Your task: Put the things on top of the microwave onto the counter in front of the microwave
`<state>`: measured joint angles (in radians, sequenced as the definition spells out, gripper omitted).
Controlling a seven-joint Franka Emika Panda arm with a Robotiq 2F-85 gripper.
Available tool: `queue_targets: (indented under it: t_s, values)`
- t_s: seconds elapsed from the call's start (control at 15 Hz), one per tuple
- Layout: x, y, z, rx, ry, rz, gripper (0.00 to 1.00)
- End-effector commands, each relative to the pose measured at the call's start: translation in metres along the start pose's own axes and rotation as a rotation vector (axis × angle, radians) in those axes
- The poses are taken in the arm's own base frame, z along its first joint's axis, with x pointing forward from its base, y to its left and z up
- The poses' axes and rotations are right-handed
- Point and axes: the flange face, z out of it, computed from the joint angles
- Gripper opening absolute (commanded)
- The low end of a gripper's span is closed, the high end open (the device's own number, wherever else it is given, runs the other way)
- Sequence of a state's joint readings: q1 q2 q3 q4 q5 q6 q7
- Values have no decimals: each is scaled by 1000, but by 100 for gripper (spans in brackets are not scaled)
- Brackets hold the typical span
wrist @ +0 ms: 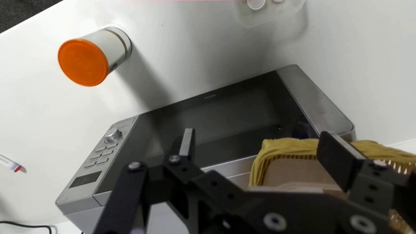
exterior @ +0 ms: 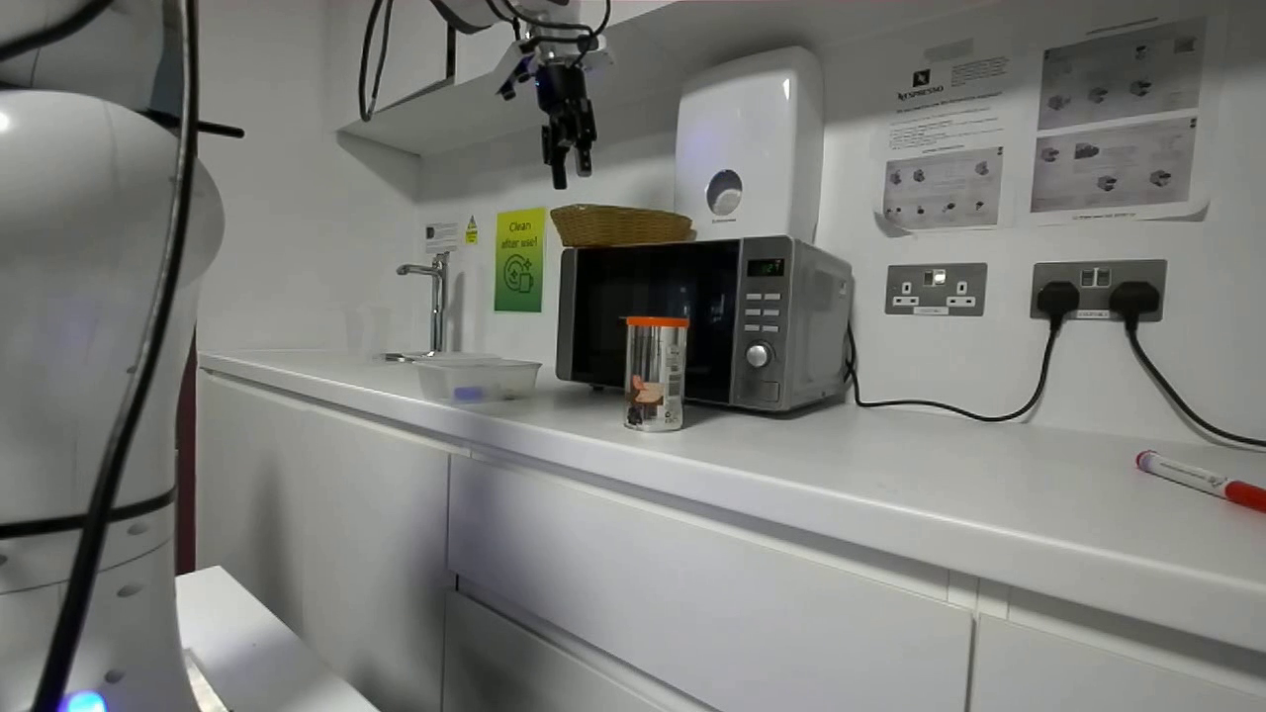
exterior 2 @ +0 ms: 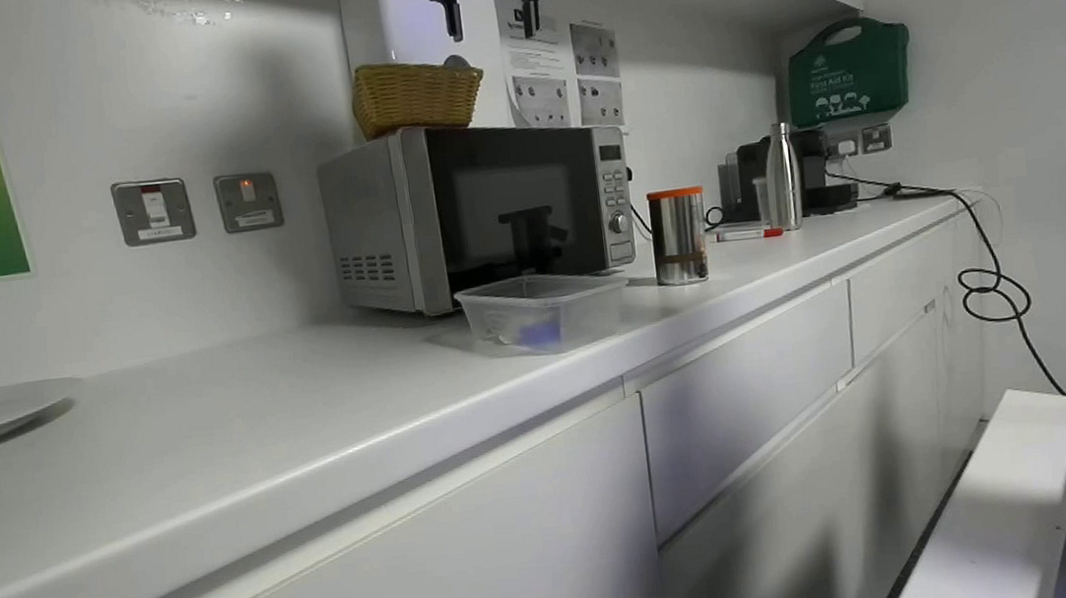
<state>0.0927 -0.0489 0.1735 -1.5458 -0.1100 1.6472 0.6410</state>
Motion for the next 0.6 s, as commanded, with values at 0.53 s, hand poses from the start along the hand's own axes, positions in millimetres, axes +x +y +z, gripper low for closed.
queue_targets:
  t_s: [0.53]
  values:
    - [83,-16,50,-94,7,54,100]
